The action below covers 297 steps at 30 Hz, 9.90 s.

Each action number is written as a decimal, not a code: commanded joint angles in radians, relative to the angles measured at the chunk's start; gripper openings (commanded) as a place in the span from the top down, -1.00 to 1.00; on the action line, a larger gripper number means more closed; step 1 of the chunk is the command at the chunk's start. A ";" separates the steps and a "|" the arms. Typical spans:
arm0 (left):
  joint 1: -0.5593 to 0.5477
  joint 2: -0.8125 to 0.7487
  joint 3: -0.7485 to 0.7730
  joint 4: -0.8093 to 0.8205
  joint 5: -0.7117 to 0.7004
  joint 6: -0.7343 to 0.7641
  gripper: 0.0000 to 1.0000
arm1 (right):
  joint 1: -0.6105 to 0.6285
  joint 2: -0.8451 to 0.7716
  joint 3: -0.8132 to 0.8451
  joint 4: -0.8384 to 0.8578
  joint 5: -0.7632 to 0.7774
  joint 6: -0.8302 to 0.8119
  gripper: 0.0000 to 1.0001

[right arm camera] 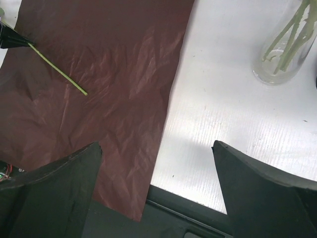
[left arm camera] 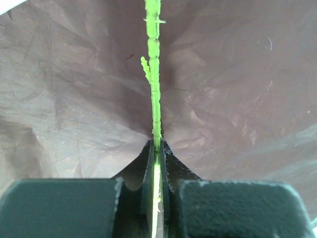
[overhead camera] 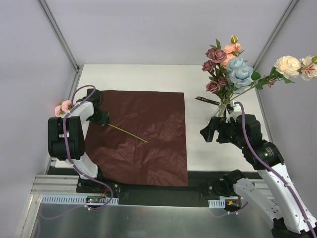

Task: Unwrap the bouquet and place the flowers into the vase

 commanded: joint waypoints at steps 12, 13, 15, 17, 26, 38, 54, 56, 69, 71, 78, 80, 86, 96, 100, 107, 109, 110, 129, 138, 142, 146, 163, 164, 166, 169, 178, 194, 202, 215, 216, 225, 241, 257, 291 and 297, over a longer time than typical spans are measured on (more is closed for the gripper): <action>-0.221 -0.549 -0.033 0.126 0.052 0.451 1.00 | 0.144 0.154 0.097 0.078 -0.029 0.051 -0.93; -0.226 -0.586 -0.084 0.175 0.170 0.477 1.00 | 0.164 0.166 0.115 0.102 -0.049 0.054 -0.93; -0.230 -0.676 -0.167 0.323 0.322 0.537 1.00 | 0.186 0.207 0.132 0.136 -0.074 0.072 -0.93; -0.235 -0.733 -0.207 0.405 0.515 0.580 1.00 | 0.230 0.256 0.164 0.185 -0.092 0.086 -0.93; -0.313 -0.786 -0.244 0.571 0.869 0.712 1.00 | 0.376 0.474 0.330 0.378 -0.103 0.160 -0.94; -0.422 -0.845 -0.258 0.582 0.924 0.717 1.00 | 0.444 0.714 0.583 0.500 -0.060 0.227 -0.47; -0.447 -0.852 -0.262 0.584 0.947 0.715 1.00 | 0.494 0.813 0.665 0.449 0.011 0.161 0.36; -0.447 -0.845 -0.261 0.587 0.956 0.712 1.00 | 0.494 0.818 0.665 0.447 0.011 0.157 0.37; -0.450 -0.829 -0.258 0.587 0.966 0.718 1.00 | 0.497 0.795 0.640 0.470 -0.023 0.074 0.99; -0.450 -0.822 -0.255 0.579 0.952 0.717 0.38 | 0.503 0.771 0.631 0.472 -0.019 0.010 0.99; -0.450 -0.855 -0.255 0.550 0.932 0.740 -0.46 | 0.528 0.443 0.490 0.354 0.209 -0.280 0.99; -0.450 -0.853 -0.255 0.550 0.930 0.738 -0.47 | 0.528 0.360 0.474 0.288 0.276 -0.357 0.99; -0.450 -0.830 -0.251 0.550 0.935 0.741 -0.53 | 0.526 0.100 0.464 0.246 0.592 -0.532 0.99; -0.451 -0.781 -0.196 0.510 0.927 0.737 -0.75 | 0.514 0.143 0.575 0.486 0.801 -0.875 0.99; -0.451 -0.738 -0.147 0.472 0.933 0.747 -0.82 | 0.484 0.211 0.641 0.513 0.762 -0.911 0.99; -0.451 -0.717 -0.133 0.447 0.903 0.798 -0.82 | 0.434 0.284 0.692 0.520 0.742 -0.833 0.99; -0.451 -0.709 -0.142 0.444 0.895 0.806 -0.82 | 0.434 0.295 0.704 0.518 0.776 -0.820 0.99; -0.451 -0.707 -0.150 0.445 0.893 0.809 -0.82 | 0.436 0.303 0.712 0.516 0.784 -0.814 0.99; -0.451 -0.712 -0.158 0.442 0.898 0.815 -0.83 | 0.427 0.318 0.651 0.630 0.770 -0.773 0.99; -0.451 -0.712 -0.158 0.444 0.901 0.812 -0.82 | 0.425 0.298 0.574 0.658 0.808 -0.793 0.99; -0.451 -0.714 -0.158 0.444 0.900 0.809 -0.82 | 0.424 0.287 0.548 0.685 0.850 -0.793 0.99; -0.451 -0.713 -0.158 0.444 0.900 0.807 -0.82 | 0.421 0.277 0.510 0.713 0.906 -0.791 0.99; -0.451 -0.732 -0.172 0.444 0.897 0.801 -0.82 | 0.405 0.316 0.491 0.829 1.095 -0.797 0.99; -0.451 -0.733 -0.172 0.445 0.897 0.803 -0.82 | 0.404 0.320 0.494 0.829 1.122 -0.797 0.99; -0.451 -0.735 -0.175 0.445 0.895 0.803 -0.82 | 0.404 0.332 0.505 0.829 1.146 -0.805 0.99; -0.451 -0.738 -0.175 0.444 0.893 0.803 -0.82 | 0.402 0.341 0.503 0.829 1.179 -0.810 0.99; -0.451 -0.737 -0.176 0.444 0.895 0.801 -0.83 | 0.404 0.373 0.488 0.814 1.252 -0.828 0.99; -0.451 -0.740 -0.178 0.444 0.898 0.798 -0.83 | 0.405 0.349 0.393 0.731 1.183 -0.747 0.99; -0.451 -0.743 -0.182 0.444 0.898 0.795 -0.82 | 0.405 0.313 0.309 0.720 1.164 -0.728 0.99; -0.451 -0.744 -0.184 0.445 0.895 0.795 -0.83 | 0.373 0.264 0.189 0.720 1.138 -0.603 0.99; -0.451 -0.744 -0.185 0.444 0.895 0.795 -0.82 | 0.368 0.260 0.175 0.720 1.135 -0.597 0.99; -0.451 -0.741 -0.184 0.444 0.897 0.794 -0.82 | 0.261 0.214 0.102 0.690 1.054 -0.478 0.99; -0.451 -0.737 -0.185 0.444 0.895 0.792 -0.82 | 0.056 0.197 0.022 0.628 0.750 -0.389 0.99; -0.451 -0.737 -0.189 0.444 0.892 0.790 -0.82 | 0.036 0.218 -0.024 0.572 0.709 -0.359 0.99; -0.451 -0.703 -0.173 0.445 0.884 0.789 -0.82 | 0.037 0.145 0.177 0.138 0.571 -0.254 -0.75; -0.451 -0.701 -0.178 0.445 0.881 0.789 -0.82 | 0.037 0.183 0.217 0.108 0.555 -0.279 -0.88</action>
